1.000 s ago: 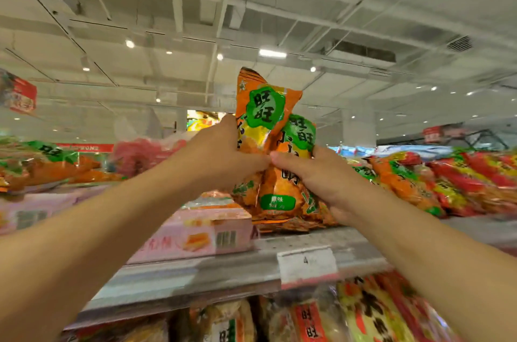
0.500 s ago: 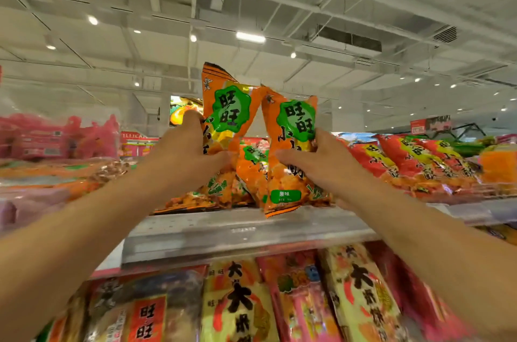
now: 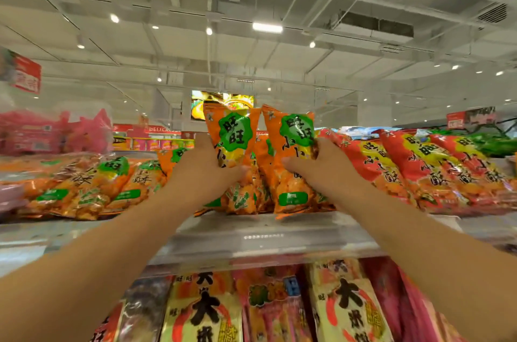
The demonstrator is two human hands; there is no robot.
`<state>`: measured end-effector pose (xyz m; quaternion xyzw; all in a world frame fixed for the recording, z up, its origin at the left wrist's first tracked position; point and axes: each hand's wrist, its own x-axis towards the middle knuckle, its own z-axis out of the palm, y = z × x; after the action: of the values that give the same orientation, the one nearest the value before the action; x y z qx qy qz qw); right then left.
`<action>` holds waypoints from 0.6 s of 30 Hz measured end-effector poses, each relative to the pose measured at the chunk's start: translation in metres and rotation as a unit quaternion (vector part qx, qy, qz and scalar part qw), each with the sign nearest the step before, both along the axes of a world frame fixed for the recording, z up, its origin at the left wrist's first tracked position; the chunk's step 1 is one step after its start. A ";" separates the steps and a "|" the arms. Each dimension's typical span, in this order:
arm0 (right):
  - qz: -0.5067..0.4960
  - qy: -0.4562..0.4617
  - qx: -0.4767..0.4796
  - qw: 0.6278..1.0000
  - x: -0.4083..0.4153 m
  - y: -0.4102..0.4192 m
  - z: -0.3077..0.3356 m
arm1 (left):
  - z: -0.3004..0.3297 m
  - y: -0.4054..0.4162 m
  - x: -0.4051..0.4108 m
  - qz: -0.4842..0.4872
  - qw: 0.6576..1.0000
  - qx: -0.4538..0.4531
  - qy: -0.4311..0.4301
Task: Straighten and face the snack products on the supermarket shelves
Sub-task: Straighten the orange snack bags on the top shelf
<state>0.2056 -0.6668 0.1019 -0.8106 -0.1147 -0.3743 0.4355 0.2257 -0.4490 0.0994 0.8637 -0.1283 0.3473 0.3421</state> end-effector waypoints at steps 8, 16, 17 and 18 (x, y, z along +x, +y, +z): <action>-0.085 -0.017 -0.128 0.988 -0.008 0.009 -0.022 | -0.001 0.000 -0.002 -0.035 0.993 0.073 0.087; -0.067 -0.055 -0.172 0.981 -0.016 0.008 -0.029 | -0.012 0.013 -0.019 -0.067 0.981 0.180 0.041; -0.076 -0.057 -0.185 0.978 -0.015 0.010 -0.031 | -0.015 0.012 -0.018 -0.068 0.981 0.179 0.039; -0.087 -0.052 -0.200 0.975 -0.014 0.012 -0.032 | -0.017 0.012 -0.016 -0.070 0.981 0.176 0.041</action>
<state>0.1912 -0.6544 0.0697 -0.8676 -0.1384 -0.4218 0.2242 0.2092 -0.4368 0.0819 0.9127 -0.2340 0.2586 0.2129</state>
